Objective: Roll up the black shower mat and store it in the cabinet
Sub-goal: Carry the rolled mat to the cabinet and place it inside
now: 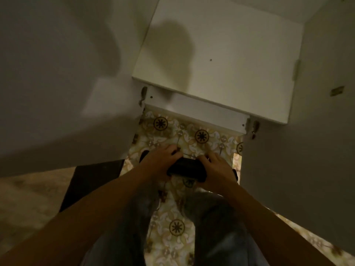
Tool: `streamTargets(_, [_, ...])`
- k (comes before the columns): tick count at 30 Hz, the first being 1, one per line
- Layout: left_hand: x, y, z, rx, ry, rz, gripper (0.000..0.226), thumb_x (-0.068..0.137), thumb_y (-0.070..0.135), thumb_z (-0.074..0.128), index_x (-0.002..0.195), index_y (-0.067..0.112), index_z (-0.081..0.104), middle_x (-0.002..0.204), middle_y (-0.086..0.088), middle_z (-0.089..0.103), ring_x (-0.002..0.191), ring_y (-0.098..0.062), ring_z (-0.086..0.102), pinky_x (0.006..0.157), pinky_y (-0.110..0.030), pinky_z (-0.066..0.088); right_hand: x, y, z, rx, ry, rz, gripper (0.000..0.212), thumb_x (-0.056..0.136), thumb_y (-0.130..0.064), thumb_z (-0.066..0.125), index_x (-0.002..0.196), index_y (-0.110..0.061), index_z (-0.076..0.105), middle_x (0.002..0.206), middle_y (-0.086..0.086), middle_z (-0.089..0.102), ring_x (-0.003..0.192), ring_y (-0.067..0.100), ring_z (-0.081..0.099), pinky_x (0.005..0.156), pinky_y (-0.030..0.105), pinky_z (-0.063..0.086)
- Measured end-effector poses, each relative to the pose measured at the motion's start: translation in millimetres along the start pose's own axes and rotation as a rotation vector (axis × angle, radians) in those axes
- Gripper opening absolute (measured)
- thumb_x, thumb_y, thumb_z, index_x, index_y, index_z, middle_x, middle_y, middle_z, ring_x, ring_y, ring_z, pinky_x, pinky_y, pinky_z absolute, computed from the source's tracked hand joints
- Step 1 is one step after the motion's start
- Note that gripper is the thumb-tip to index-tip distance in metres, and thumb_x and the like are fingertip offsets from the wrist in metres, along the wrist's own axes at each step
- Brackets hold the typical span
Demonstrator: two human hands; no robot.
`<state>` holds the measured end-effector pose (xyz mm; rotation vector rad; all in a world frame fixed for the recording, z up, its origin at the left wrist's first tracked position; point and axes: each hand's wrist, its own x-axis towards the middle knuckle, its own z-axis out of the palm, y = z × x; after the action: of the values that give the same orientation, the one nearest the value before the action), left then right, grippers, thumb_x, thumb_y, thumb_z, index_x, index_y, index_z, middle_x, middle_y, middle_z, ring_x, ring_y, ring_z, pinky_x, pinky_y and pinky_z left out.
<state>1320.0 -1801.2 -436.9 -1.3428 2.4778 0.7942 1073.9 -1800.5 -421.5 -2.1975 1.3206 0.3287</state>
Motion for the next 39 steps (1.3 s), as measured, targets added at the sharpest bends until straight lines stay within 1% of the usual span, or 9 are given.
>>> streamTargets(8, [143,-111,114,0.097,0.03,0.047,0.07,0.08,0.042,0.073,0.138,0.019,0.041,0.138,-0.012,0.039,0.114,-0.031,0.054,0.067,-0.036,0.049,162,97,119,-0.131,-0.027,-0.055,0.08,0.07,-0.062,0.074,0.133,-0.022,0.045,0.131,0.01,0.046,0.109,0.035,0.054,0.08,0.041,0.051])
streamTargets(12, [197,-157,140,0.063,0.078,0.049,0.065,0.076,0.04,0.073,0.132,0.022,0.045,0.136,-0.008,0.039,0.12,-0.027,0.046,0.076,-0.036,0.047,228,133,147,-0.162,0.071,-0.131,0.08,0.067,-0.065,0.073,0.124,-0.015,0.049,0.119,0.012,0.051,0.103,0.035,0.055,0.073,0.039,0.049])
streamTargets(15, [227,-187,148,0.061,0.076,0.049,0.068,0.078,0.043,0.074,0.135,0.02,0.046,0.133,-0.008,0.04,0.118,-0.024,0.045,0.084,-0.037,0.052,271,148,149,-0.21,0.112,-0.174,0.078,0.066,-0.059,0.075,0.125,-0.018,0.046,0.115,0.01,0.05,0.099,0.032,0.054,0.073,0.038,0.05])
streamTargets(18, [247,-215,150,0.118,0.094,0.048,0.074,0.073,0.046,0.077,0.134,0.018,0.045,0.128,-0.007,0.04,0.112,-0.022,0.046,0.075,-0.031,0.043,307,156,150,-0.244,0.13,-0.202,0.076,0.067,-0.058,0.073,0.126,-0.02,0.042,0.114,0.009,0.048,0.099,0.029,0.053,0.072,0.037,0.05])
streamTargets(22, [266,-244,144,0.221,0.134,0.079,0.073,0.07,0.05,0.076,0.128,0.018,0.046,0.123,-0.007,0.041,0.103,-0.022,0.049,0.07,-0.03,0.036,342,161,146,-0.271,0.175,-0.233,0.079,0.065,-0.057,0.077,0.126,-0.023,0.039,0.116,0.005,0.047,0.1,0.026,0.052,0.071,0.032,0.043])
streamTargets(25, [274,-266,134,0.258,0.17,0.058,0.077,0.07,0.052,0.076,0.131,0.02,0.043,0.125,-0.006,0.041,0.107,-0.021,0.049,0.071,-0.03,0.04,366,158,134,-0.261,0.198,-0.206,0.082,0.064,-0.058,0.078,0.129,-0.024,0.042,0.118,0.003,0.047,0.103,0.024,0.052,0.076,0.033,0.046])
streamTargets(30, [277,-290,124,0.315,0.181,0.017,0.082,0.071,0.049,0.077,0.137,0.021,0.037,0.13,-0.008,0.04,0.114,-0.024,0.047,0.083,-0.039,0.05,397,146,120,-0.261,0.205,-0.211,0.081,0.063,-0.053,0.082,0.128,-0.022,0.044,0.118,0.005,0.047,0.102,0.026,0.053,0.075,0.032,0.045])
streamTargets(35, [283,-301,109,0.395,0.122,-0.012,0.085,0.072,0.042,0.078,0.139,0.02,0.03,0.123,-0.008,0.043,0.107,-0.024,0.052,0.076,-0.038,0.047,415,134,121,-0.199,0.189,-0.195,0.085,0.064,-0.049,0.084,0.131,-0.023,0.039,0.122,0.007,0.047,0.105,0.028,0.053,0.085,0.041,0.052])
streamTargets(39, [283,-301,108,0.338,0.13,-0.075,0.082,0.073,0.035,0.08,0.134,0.019,0.027,0.122,-0.006,0.049,0.106,-0.025,0.056,0.08,-0.041,0.052,422,135,123,-0.13,0.198,-0.189,0.083,0.063,-0.045,0.086,0.126,-0.024,0.036,0.121,0.007,0.049,0.103,0.026,0.053,0.084,0.042,0.052])
